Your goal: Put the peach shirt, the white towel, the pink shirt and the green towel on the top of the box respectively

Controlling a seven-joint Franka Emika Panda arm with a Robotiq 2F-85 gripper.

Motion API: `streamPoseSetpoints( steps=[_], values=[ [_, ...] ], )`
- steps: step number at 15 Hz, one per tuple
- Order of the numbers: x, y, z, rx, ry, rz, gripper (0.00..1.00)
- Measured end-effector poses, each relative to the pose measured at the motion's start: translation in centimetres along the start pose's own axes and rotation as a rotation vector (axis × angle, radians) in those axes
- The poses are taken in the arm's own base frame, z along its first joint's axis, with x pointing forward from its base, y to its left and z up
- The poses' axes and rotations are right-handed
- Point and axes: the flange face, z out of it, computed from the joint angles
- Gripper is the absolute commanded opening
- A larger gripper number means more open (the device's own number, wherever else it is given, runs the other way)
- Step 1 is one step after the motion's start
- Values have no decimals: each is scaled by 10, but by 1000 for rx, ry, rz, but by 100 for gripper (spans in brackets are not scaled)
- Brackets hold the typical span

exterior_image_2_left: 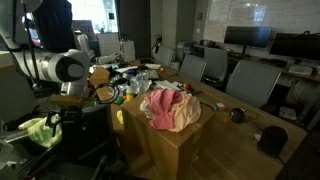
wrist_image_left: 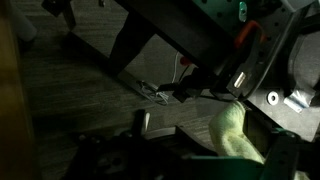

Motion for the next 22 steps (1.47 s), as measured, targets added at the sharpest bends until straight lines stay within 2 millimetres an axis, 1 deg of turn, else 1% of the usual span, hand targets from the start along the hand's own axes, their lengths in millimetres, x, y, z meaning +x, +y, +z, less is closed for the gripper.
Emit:
streamPoseSetpoints(
  steps=[4, 7, 11, 17, 22],
  values=[
    [13, -15, -5, -17, 6, 18, 100],
    [20, -20, -10, -24, 17, 24, 100],
    [23, -19, -9, -20, 17, 29, 100],
    [24, -14, 7, 5, -15, 39, 100],
    [27, -10, 13, 19, -25, 45, 100]
  ],
)
